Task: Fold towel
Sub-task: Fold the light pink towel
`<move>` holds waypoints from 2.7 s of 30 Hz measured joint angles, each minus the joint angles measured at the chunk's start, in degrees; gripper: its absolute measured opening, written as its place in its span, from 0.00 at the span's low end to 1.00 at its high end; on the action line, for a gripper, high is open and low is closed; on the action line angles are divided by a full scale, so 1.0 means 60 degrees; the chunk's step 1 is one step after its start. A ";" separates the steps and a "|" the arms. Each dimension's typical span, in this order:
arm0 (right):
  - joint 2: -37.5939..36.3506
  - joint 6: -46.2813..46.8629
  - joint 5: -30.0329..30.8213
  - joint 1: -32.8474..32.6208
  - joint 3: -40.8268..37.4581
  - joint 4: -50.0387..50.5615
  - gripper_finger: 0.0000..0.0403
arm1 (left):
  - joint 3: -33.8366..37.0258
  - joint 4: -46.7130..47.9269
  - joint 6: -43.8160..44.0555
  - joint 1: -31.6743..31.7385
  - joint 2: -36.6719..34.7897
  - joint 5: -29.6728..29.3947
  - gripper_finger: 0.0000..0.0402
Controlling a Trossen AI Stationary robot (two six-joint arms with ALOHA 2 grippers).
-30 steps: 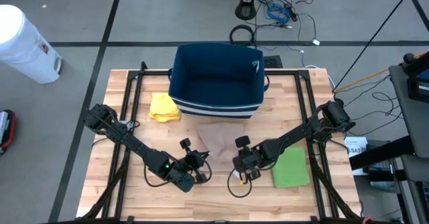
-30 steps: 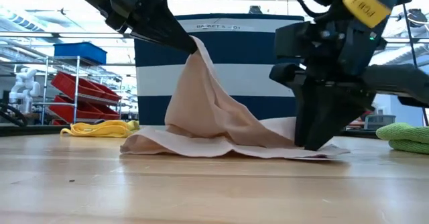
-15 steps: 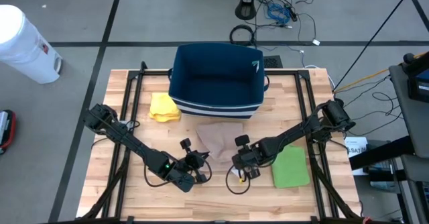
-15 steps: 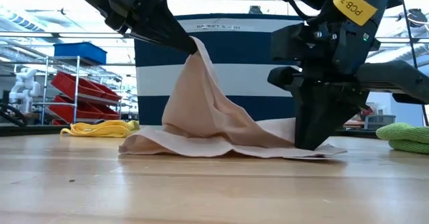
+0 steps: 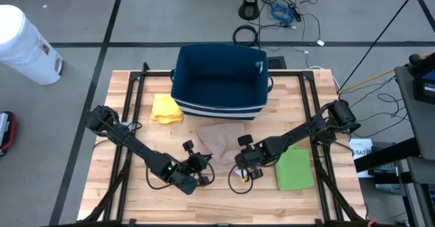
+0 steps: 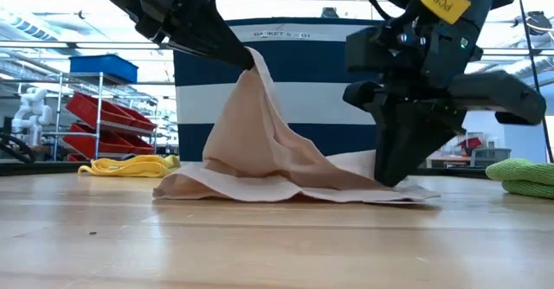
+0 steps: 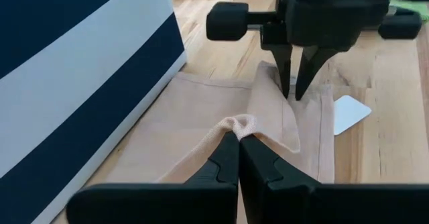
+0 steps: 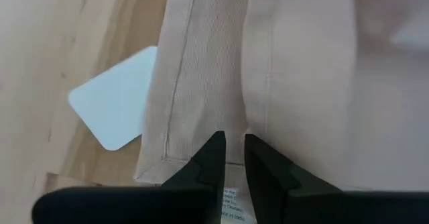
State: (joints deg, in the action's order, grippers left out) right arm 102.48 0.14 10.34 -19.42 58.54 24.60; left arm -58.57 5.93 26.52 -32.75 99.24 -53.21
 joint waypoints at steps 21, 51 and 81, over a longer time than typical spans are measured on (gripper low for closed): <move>-0.0197 -0.0138 -0.0278 0.0361 -0.0129 -0.0325 0.11 | 0.0000 0.0002 0.0000 0.0000 0.0000 0.0000 0.00; -0.0286 -0.0164 -0.0257 0.0427 -0.0797 -0.0998 0.00 | 0.0000 0.0000 0.0033 0.0000 0.0000 0.0069 0.00; -0.1268 0.0372 -0.0283 0.0146 -0.0801 -0.0751 0.00 | 0.0004 0.1281 0.0662 -0.0099 0.0000 0.1661 0.26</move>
State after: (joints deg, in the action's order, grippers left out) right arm 94.87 2.37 8.64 -18.55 53.74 20.10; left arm -58.54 13.62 30.49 -33.35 99.24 -43.24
